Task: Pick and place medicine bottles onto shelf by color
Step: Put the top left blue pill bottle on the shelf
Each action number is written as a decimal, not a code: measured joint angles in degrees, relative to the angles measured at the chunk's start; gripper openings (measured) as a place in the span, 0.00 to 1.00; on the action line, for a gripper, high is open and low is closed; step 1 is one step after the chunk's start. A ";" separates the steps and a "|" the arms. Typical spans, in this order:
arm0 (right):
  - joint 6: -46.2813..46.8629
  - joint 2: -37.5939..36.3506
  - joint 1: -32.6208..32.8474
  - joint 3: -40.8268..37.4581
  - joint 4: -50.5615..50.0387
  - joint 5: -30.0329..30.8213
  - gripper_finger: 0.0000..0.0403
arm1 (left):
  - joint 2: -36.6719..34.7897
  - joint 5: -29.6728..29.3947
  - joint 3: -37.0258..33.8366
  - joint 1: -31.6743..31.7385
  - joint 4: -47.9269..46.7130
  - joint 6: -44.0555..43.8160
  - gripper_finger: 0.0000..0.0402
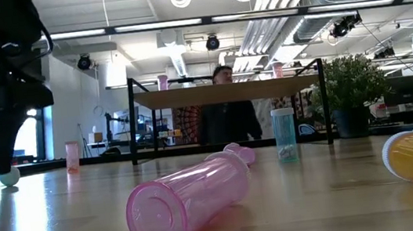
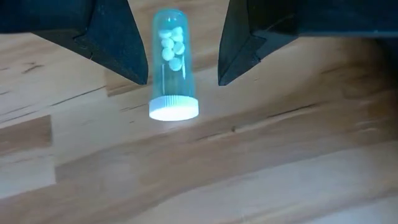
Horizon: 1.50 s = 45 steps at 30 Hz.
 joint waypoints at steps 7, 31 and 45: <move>0.00 0.01 0.00 0.00 0.01 0.02 0.47 | -0.11 0.23 -4.03 0.00 5.45 -2.46 0.46; 0.02 0.03 0.00 0.00 0.03 0.04 0.47 | -0.65 -1.26 -2.97 0.04 6.88 0.27 0.23; 0.28 0.03 -0.01 -0.02 0.80 0.07 0.47 | -1.99 -18.61 4.10 5.40 39.37 25.21 0.23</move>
